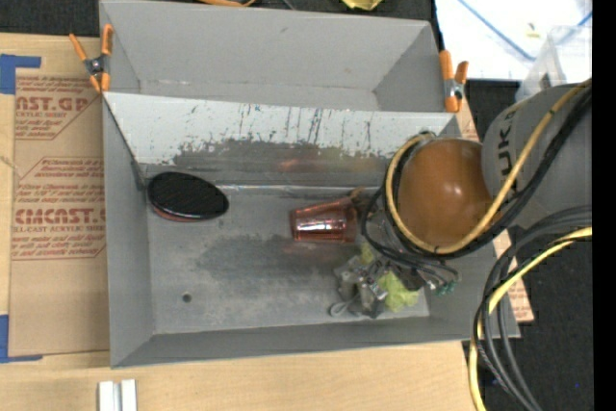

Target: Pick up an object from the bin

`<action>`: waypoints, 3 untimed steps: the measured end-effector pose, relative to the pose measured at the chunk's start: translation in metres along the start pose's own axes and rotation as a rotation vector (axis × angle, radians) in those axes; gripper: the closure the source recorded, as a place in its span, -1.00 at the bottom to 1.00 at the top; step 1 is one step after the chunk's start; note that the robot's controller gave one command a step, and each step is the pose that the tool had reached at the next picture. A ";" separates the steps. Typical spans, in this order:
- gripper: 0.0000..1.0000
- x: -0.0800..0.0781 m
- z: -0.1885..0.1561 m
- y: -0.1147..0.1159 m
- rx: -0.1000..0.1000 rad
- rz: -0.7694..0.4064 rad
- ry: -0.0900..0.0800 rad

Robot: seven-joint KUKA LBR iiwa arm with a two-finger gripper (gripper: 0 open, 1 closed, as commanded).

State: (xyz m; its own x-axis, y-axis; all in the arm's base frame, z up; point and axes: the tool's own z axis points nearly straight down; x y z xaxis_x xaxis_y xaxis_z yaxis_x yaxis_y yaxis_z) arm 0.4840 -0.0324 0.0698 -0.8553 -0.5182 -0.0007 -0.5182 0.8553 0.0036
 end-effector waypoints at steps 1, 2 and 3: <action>1.00 0.000 0.000 0.000 0.000 0.000 0.000; 1.00 0.001 -0.011 0.001 -0.002 0.000 0.003; 1.00 0.000 -0.025 0.001 -0.001 -0.001 0.001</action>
Offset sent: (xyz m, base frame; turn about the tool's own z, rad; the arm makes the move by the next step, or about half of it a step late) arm 0.0000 0.0000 0.0284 -0.0002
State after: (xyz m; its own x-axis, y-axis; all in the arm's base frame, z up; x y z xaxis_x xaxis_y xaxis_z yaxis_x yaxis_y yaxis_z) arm 0.4836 -0.0316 0.0947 -0.8550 -0.5187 -0.0001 -0.5186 0.8550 0.0045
